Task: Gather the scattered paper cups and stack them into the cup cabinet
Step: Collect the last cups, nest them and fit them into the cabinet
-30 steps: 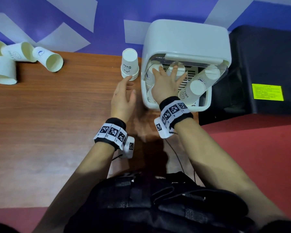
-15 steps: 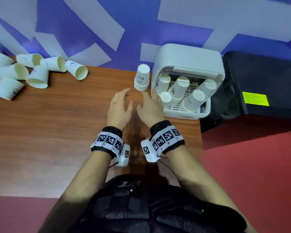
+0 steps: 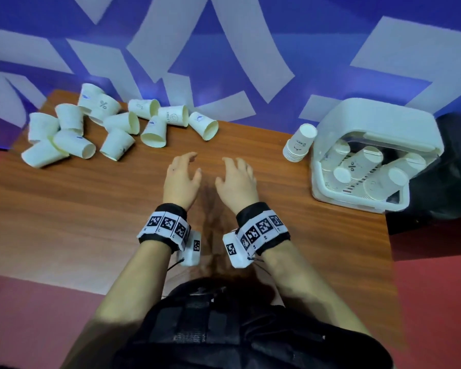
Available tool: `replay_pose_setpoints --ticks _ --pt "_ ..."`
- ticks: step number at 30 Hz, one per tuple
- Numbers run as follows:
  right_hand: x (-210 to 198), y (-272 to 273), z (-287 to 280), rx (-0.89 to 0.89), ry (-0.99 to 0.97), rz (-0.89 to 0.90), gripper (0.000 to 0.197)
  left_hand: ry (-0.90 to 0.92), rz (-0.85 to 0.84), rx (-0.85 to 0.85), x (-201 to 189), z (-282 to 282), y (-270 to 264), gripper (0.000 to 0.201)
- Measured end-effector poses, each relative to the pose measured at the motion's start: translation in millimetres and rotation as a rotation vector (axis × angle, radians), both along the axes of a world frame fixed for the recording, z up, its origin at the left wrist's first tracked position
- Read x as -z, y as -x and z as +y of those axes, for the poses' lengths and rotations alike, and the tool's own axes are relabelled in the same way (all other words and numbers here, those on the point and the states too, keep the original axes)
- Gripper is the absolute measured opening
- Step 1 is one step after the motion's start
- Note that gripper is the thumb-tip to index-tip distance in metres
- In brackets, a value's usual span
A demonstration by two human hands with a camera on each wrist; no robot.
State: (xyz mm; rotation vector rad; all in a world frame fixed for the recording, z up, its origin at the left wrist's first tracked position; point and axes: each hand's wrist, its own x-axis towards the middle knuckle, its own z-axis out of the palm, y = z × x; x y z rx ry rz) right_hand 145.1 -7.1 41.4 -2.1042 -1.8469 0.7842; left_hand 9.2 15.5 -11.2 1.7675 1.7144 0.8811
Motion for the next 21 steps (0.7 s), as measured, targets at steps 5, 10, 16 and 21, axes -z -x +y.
replay_pose_setpoints --ticks 5,10,16,21 --pt "1 69 16 -0.019 0.012 -0.011 0.053 0.039 0.058 -0.015 1 23 71 0.038" --pt "12 124 37 -0.038 0.034 -0.038 0.053 0.058 0.073 -0.005 9 44 129 0.041" --pt "19 168 66 -0.060 0.080 -0.081 0.055 0.100 0.084 -0.012 24 68 177 0.043" --pt "34 183 99 -0.087 0.074 -0.134 0.056 0.125 0.129 -0.034 42 94 195 0.047"
